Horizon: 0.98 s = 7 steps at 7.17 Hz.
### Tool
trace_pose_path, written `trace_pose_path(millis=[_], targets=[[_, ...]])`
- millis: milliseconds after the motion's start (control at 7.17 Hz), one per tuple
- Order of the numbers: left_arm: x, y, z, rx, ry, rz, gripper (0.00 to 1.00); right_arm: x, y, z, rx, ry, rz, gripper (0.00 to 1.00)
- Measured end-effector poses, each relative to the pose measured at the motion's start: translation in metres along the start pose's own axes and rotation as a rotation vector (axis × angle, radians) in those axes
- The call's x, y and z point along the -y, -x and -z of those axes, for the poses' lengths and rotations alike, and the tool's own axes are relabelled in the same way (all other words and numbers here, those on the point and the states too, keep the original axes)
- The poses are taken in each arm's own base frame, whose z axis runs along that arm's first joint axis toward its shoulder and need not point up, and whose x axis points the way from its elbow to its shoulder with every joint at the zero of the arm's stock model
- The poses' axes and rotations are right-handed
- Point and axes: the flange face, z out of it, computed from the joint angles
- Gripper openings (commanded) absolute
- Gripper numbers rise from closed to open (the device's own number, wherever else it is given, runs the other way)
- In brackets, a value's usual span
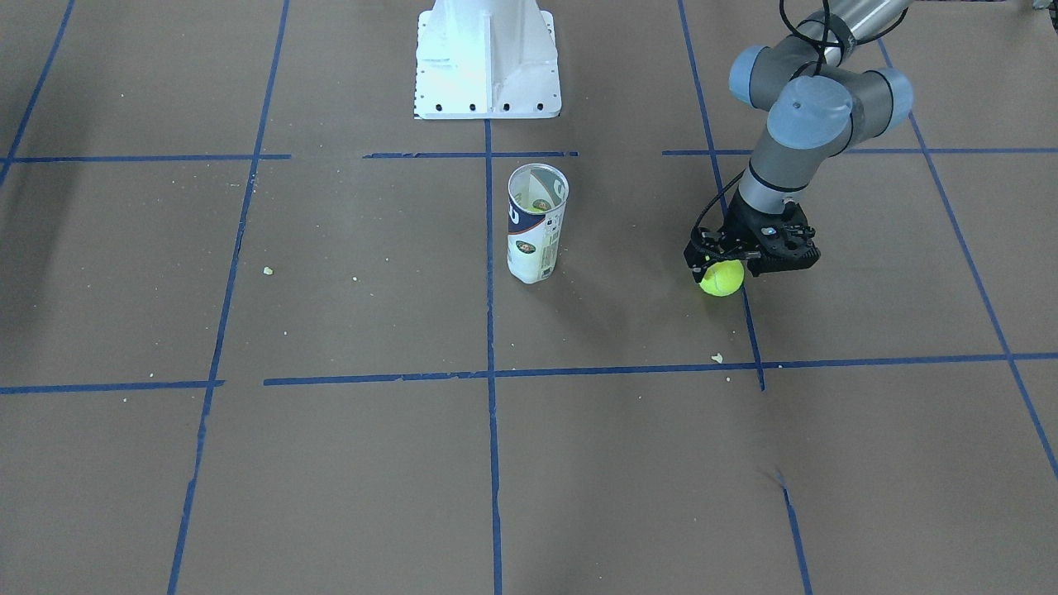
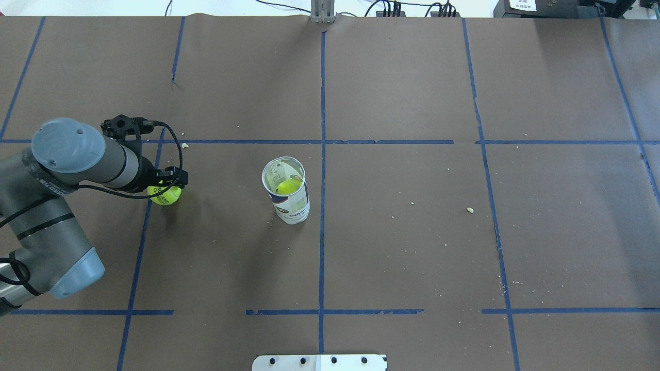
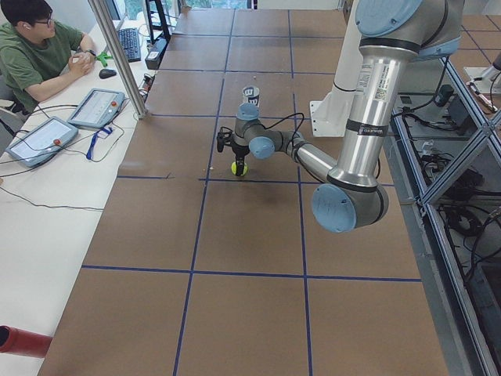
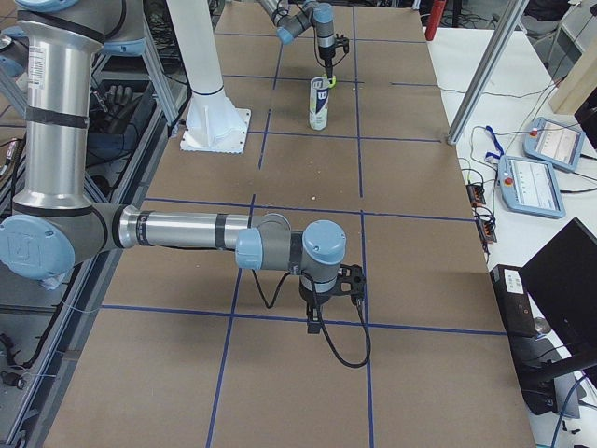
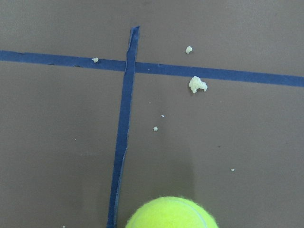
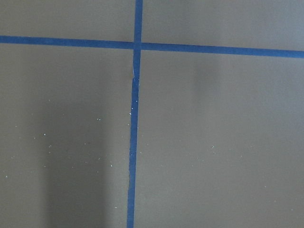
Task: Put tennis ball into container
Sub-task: 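Close the left gripper around the tennis ball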
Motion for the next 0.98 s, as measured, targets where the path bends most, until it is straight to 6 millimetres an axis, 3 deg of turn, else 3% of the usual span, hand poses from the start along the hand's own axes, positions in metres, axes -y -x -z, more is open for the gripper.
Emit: trace_pose_path(millis=[279, 419, 698, 977], targets=[[-0.002, -0.002, -0.007, 0.004, 0.009, -0.004, 0.96, 0.000, 0.000, 0.000, 0.000, 0.000, 0.000, 1.00], [-0.004, -0.004, -0.010, 0.007, 0.015, -0.007, 0.75, 0.000, 0.000, 0.000, 0.000, 0.000, 0.000, 1.00], [-0.006, -0.004, -0.015, 0.006, 0.019, -0.010, 0.00, 0.000, 0.000, 0.000, 0.000, 0.000, 0.000, 1.00], [-0.006, -0.007, -0.009, -0.017, 0.012, -0.018, 0.00, 0.000, 0.000, 0.000, 0.000, 0.000, 0.000, 1.00]])
